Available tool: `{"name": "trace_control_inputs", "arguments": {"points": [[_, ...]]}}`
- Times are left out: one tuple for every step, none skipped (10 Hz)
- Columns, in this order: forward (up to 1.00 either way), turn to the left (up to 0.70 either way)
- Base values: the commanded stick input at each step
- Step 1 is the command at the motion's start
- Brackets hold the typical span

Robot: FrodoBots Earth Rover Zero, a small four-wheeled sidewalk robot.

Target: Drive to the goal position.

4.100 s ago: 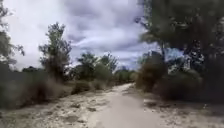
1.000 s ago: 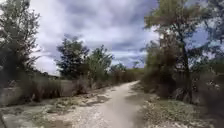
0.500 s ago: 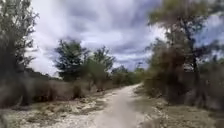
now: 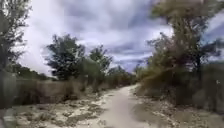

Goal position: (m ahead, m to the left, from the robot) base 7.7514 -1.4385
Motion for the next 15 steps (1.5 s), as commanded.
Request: {"name": "trace_control_inputs", "arguments": {"points": [[0.85, 0.00], [0.85, 0.00], [0.85, 0.00], [0.85, 0.00], [0.85, 0.00], [0.85, 0.00], [0.85, 0.00], [0.85, 0.00], [0.85, 0.00], [0.85, 0.00], [0.85, 0.00], [0.85, 0.00], [0.85, 0.00], [0.85, 0.00], [0.85, 0.00]]}}
